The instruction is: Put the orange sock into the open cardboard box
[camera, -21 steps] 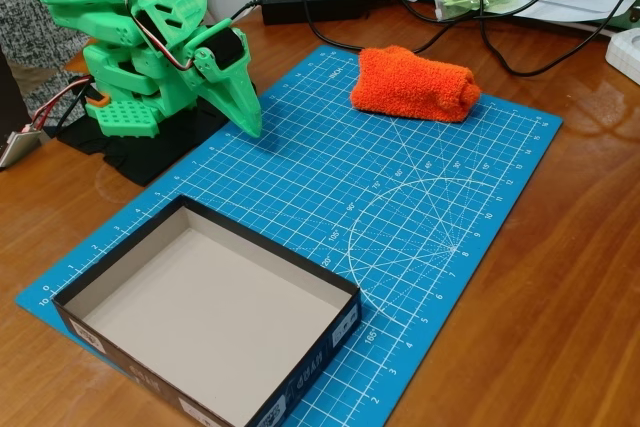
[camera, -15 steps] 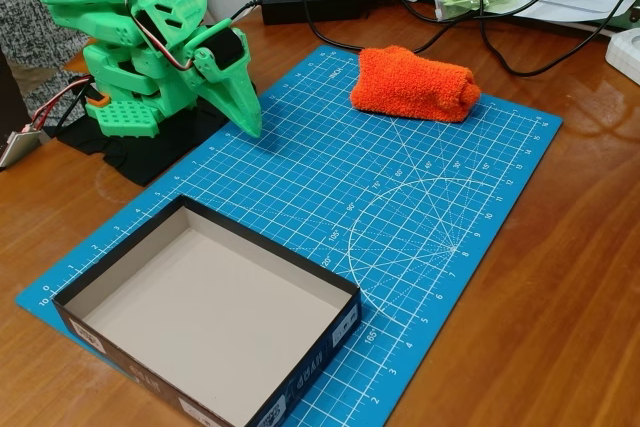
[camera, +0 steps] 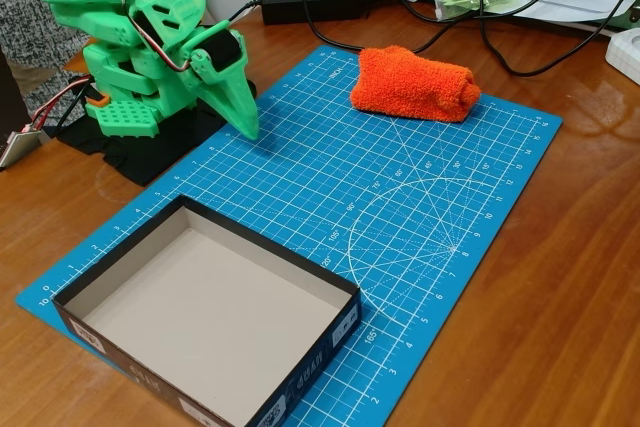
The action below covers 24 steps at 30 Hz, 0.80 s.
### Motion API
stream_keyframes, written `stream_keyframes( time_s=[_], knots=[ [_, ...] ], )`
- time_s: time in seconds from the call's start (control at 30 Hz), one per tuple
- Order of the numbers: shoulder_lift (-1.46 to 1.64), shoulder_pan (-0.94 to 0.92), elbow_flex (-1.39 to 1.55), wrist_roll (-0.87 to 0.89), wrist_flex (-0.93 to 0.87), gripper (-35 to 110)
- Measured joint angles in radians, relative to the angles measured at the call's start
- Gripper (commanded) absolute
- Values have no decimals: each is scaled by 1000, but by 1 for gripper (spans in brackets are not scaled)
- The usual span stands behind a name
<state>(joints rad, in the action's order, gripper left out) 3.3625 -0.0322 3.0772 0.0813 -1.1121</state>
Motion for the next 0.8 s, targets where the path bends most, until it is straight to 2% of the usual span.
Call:
stream_keyframes(
  time_s=[0.8],
  knots=[
    [0, -12, 0, 0, 0, 0]
  ],
)
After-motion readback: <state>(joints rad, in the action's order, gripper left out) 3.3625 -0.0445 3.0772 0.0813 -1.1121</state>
